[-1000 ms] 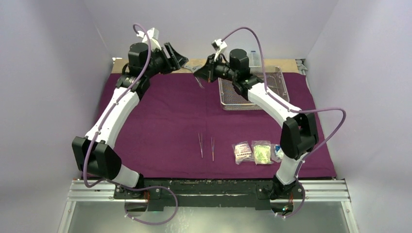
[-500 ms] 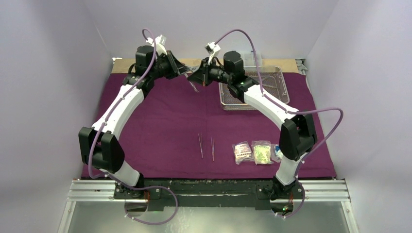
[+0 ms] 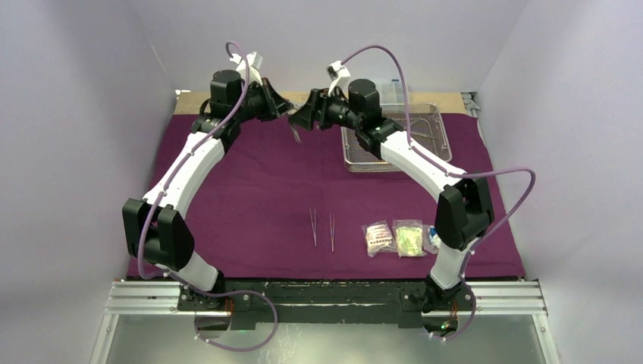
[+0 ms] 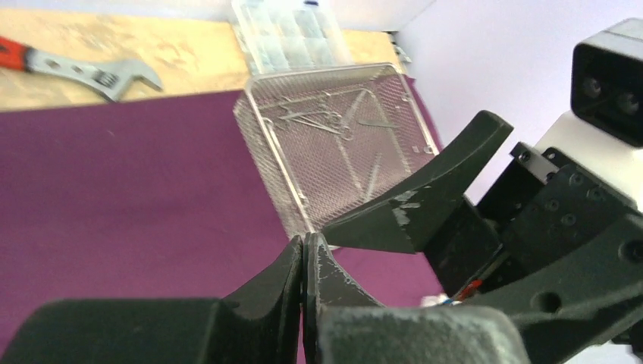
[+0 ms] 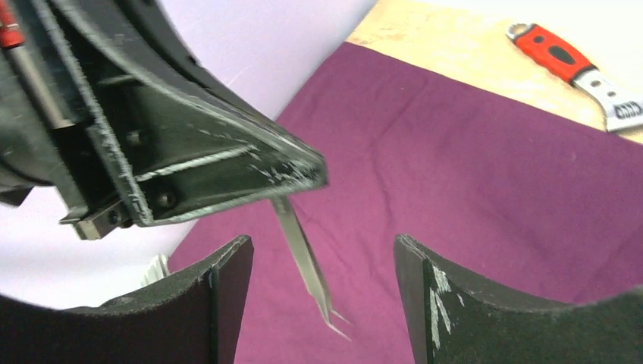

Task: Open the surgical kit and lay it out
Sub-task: Place the medical item in the surgical kit.

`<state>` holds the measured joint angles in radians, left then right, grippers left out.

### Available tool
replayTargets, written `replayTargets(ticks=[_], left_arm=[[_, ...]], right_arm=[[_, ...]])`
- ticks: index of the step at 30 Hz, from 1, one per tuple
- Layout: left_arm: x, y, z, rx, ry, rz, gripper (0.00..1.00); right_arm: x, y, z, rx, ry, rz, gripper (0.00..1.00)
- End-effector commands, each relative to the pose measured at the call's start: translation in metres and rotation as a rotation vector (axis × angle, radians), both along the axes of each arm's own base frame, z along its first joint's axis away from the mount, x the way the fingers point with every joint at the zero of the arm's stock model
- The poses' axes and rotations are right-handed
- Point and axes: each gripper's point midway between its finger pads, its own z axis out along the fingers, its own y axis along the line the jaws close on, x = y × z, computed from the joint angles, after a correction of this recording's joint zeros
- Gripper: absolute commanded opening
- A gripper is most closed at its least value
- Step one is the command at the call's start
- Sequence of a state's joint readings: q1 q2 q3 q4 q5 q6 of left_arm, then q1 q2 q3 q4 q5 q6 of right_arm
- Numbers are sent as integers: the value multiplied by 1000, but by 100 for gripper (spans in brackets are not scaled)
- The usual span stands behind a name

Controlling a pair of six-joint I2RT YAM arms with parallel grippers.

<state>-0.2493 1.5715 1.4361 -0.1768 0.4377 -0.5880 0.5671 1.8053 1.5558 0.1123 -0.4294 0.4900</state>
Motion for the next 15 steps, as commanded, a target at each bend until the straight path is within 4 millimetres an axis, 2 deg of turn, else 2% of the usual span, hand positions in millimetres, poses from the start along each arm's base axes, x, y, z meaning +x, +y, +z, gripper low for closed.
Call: replayTargets(ticks=[1, 3, 5, 6, 8, 11, 15], left_arm=[[13, 20, 62, 142, -332, 50, 0], [17, 27, 79, 189, -468, 73, 0], [15, 25, 88, 244, -604, 38, 0], [10, 20, 91, 267, -696, -13, 0], [-14, 8, 115, 300, -985, -100, 0], [-35, 2, 123, 402, -1254, -164, 0], [-41, -13, 115, 531, -1378, -334, 0]], right_arm=[[16, -38, 42, 81, 47, -209, 70], [26, -58, 45, 145, 158, -281, 64], [33, -73, 36, 195, 318, -321, 53], [35, -78, 32, 216, 392, -328, 50], [35, -80, 27, 233, 512, -322, 44], [28, -72, 30, 283, 638, -268, 46], [19, -48, 54, 453, 798, -111, 51]])
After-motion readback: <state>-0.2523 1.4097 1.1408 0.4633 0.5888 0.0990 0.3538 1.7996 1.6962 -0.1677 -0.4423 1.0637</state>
